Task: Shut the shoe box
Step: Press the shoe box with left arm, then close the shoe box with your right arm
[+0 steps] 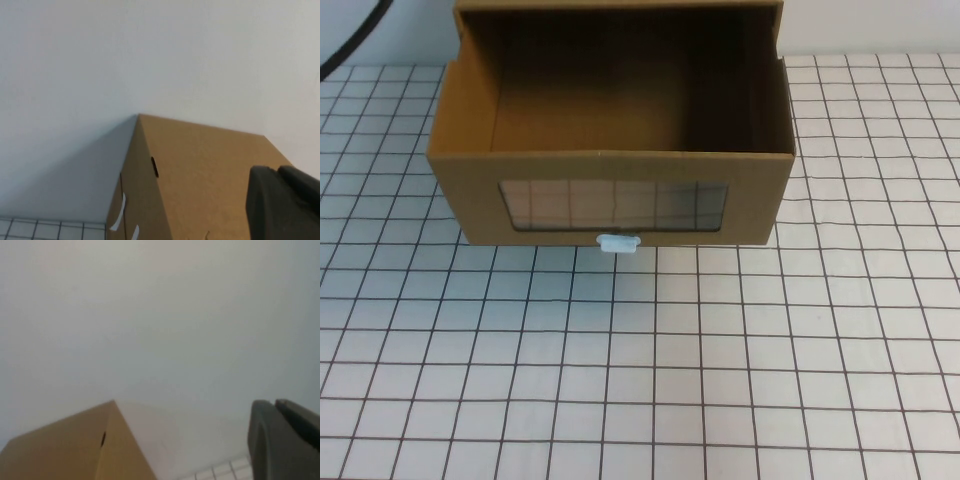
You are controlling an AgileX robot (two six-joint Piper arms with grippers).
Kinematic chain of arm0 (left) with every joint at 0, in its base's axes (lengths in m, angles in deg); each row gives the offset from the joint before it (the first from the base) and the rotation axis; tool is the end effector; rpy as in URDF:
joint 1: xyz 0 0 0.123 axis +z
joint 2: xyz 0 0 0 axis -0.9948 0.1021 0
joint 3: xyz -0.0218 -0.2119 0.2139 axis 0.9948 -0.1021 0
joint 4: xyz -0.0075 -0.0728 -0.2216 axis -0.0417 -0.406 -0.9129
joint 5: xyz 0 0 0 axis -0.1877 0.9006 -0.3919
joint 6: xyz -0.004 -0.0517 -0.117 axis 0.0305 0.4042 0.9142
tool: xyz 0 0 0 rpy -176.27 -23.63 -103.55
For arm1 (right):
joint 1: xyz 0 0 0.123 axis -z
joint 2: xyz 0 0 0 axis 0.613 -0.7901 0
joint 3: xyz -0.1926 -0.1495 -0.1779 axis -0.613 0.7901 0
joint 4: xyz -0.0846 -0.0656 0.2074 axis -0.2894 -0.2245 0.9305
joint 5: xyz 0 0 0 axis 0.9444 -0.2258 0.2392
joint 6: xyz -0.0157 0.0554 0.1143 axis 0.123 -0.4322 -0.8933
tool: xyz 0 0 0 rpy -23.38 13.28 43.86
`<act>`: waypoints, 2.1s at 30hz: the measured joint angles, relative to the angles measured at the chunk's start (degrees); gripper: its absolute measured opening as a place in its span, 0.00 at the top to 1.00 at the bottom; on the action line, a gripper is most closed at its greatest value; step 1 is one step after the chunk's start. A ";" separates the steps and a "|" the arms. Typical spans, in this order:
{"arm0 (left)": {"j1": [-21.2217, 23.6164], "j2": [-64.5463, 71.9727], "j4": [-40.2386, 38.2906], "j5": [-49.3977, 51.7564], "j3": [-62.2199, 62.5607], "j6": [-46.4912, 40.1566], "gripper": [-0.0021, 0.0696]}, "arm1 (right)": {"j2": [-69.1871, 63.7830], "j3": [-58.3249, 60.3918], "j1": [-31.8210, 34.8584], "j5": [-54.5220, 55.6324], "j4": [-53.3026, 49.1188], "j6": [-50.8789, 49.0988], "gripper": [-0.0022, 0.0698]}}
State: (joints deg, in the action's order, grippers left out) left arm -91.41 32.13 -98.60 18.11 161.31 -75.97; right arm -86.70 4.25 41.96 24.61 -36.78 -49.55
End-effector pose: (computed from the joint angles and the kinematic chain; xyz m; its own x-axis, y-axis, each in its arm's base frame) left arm 0.2741 -0.0511 0.4987 -0.0770 -0.2419 -0.9672 0.2385 0.9375 -0.2534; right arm 0.1447 -0.0082 0.4720 0.1100 0.4364 -0.8930 0.0063 0.8981 0.4396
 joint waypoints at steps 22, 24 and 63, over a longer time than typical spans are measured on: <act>0.00 41.70 -13.37 49.49 47.62 -20.39 0.98 | -34.21 -26.14 -24.51 -44.34 32.37 58.09 0.99; 0.00 43.47 -13.51 49.39 47.62 -20.39 0.98 | -35.09 -26.17 -27.81 -44.49 32.23 58.48 0.99; 0.00 47.04 -16.70 48.09 48.23 -19.54 0.98 | -63.34 -40.08 -38.48 -25.31 34.25 65.40 0.99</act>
State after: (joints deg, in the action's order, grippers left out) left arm -91.41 79.18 -115.29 66.21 209.54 -95.51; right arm -150.04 -35.84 3.48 -0.71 -2.53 15.86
